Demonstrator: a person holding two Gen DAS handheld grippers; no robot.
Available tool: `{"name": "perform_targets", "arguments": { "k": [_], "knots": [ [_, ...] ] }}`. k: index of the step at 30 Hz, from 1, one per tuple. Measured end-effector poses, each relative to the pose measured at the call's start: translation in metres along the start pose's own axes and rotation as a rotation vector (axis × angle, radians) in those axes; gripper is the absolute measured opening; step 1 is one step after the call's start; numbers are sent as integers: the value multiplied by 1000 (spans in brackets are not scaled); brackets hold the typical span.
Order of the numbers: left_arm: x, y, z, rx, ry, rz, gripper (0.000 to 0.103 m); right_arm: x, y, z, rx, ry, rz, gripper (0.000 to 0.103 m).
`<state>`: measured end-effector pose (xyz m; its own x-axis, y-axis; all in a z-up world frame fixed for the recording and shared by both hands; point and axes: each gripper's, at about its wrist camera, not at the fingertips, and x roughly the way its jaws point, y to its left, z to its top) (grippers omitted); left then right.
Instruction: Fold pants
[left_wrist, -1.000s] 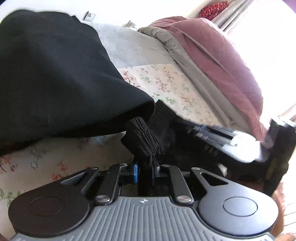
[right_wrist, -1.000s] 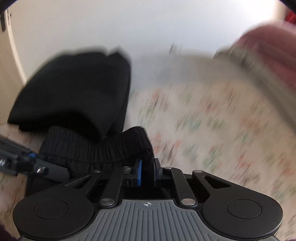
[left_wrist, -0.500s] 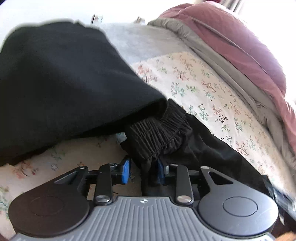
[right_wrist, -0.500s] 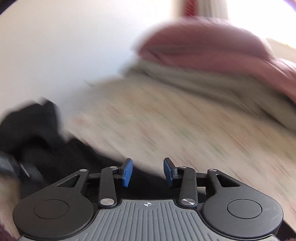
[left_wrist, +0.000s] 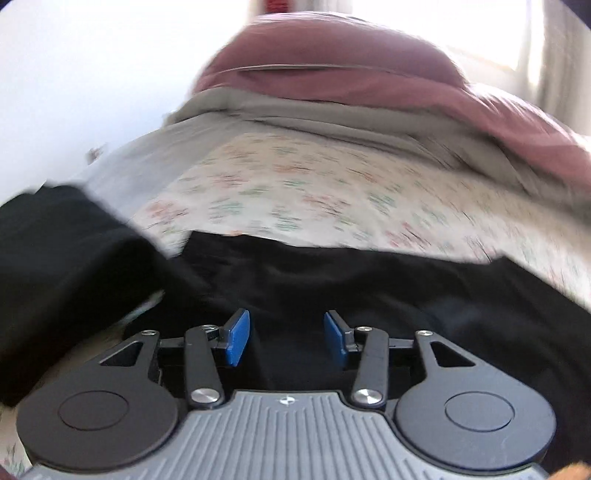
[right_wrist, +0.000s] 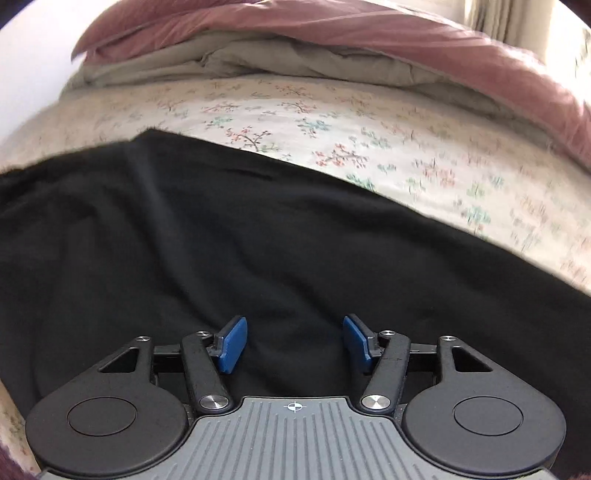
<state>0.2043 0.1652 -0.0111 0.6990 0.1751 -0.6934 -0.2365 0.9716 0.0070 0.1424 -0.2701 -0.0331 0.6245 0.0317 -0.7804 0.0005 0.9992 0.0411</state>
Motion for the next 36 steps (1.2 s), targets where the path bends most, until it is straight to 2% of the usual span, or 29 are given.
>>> {"name": "perform_targets", "arguments": {
  "k": [2, 4, 6, 9, 14, 19, 22, 26, 29, 32, 34, 36],
  "knots": [
    [7, -4, -12, 34, 76, -55, 73, -1, -6, 1, -11, -2, -5, 58],
    [23, -8, -22, 19, 182, -70, 74, 1, -2, 2, -40, -7, 13, 58],
    [29, -8, -27, 13, 172, -54, 75, -1, -9, -2, -83, -14, 23, 58],
    [32, -16, -28, 35, 169, -38, 76, -2, -42, -3, -11, -15, -13, 58],
    [21, -21, -30, 38, 162, -5, 76, -12, -115, -21, 78, -53, -157, 62],
    [21, -33, -23, 19, 137, 30, 75, -24, -182, -36, 296, -89, -311, 63],
    [15, -43, -20, 26, 89, -2, 75, -36, -183, -37, 336, -100, -280, 63],
    [5, -66, -21, 138, -22, 10, 75, -45, -161, -31, 262, -117, -246, 64],
    [6, -77, -17, 155, -24, -32, 75, -41, -158, -25, 255, -105, -209, 64],
    [3, -95, -5, 189, -8, -80, 78, -30, -160, -26, 292, -50, -196, 65],
    [2, -111, 11, 222, -19, -112, 83, -27, -158, -27, 295, -34, -187, 66],
    [6, -129, 29, 231, -15, -174, 94, -27, -156, -24, 281, -45, -174, 66]
  ]
}}
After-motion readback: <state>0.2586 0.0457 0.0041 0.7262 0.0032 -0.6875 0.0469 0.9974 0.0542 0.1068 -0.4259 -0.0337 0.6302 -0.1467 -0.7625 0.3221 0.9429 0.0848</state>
